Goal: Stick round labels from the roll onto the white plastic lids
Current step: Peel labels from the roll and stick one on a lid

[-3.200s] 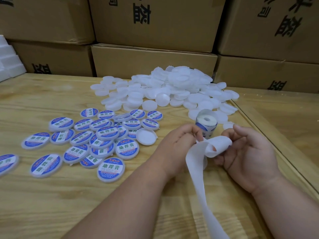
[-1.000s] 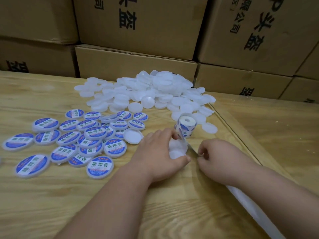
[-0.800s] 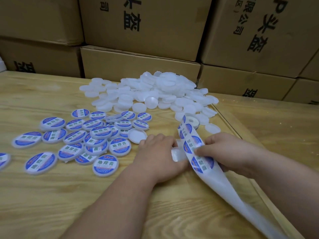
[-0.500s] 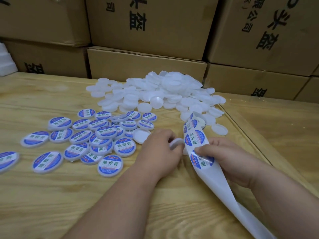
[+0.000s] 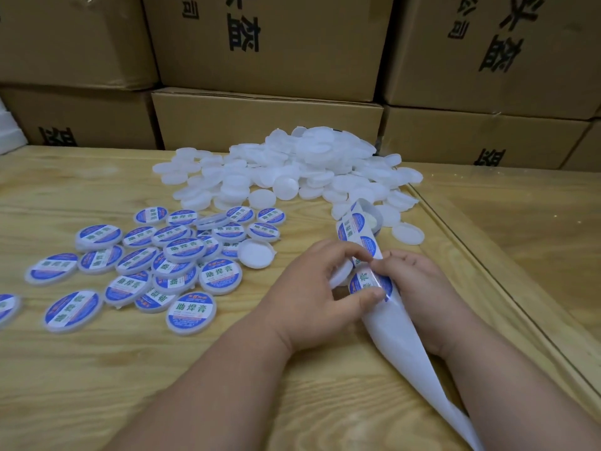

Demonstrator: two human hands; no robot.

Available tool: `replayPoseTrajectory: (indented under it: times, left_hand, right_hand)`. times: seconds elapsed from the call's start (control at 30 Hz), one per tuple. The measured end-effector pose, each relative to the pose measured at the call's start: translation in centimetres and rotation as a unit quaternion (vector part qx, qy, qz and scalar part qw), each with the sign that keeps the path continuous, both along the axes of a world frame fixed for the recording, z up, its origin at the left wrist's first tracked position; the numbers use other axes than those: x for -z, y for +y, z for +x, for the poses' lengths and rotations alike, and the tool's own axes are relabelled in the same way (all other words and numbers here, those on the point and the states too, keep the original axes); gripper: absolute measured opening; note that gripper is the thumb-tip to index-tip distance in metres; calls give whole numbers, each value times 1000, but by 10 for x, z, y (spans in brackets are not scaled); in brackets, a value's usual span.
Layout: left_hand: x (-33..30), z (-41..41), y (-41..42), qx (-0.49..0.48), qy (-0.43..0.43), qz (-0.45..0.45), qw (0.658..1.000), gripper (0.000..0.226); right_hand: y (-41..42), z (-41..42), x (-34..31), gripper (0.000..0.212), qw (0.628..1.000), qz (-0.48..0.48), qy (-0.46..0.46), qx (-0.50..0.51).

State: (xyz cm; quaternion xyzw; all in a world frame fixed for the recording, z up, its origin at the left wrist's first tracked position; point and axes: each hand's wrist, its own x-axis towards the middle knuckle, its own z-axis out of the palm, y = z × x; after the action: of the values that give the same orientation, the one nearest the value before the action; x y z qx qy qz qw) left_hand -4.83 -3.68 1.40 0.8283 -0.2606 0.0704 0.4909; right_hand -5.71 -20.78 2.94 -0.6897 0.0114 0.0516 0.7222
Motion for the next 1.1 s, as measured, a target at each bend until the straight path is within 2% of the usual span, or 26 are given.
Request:
replayPoseTrajectory:
  times: [0.07, 0.13, 0.17, 0.27, 0.33, 0.43, 0.6, 0.93, 1.1]
  left_hand:
    - [-1, 0, 0, -11, 4, 1, 1000, 39]
    - [-2, 0, 0, -19, 5, -3, 1000, 39]
    - [-2, 0, 0, -23, 6, -7, 1000, 37]
    - [-3, 1, 0, -35, 27, -17, 999, 27]
    - [-2, 2, -1, -36, 42, -20, 998, 23]
    - [-2, 2, -1, -27, 54, -26, 998, 20]
    - [-1, 3, 1, -6, 87, -68, 994, 12]
    - [-3, 4, 2, 26, 140, -152, 978, 16]
    - [-9, 2, 10, 62, 192, -235, 951, 27]
  right_hand:
    - [0, 1, 1, 36, 1000, 2, -9, 13]
    - [0, 2, 1, 15, 1000, 10, -12, 8]
    - [0, 2, 1, 16, 1000, 15, -12, 2]
    - [1, 1, 0, 36, 1000, 17, -17, 4]
    - [2, 1, 0, 35, 999, 21, -25, 4]
    - [3, 1, 2, 20, 999, 19, -30, 11]
    - [2, 1, 5, 31, 999, -2, -51, 16]
    - [4, 4, 4, 41, 999, -13, -29, 42]
    - [-2, 8, 5, 17, 998, -54, 7, 39]
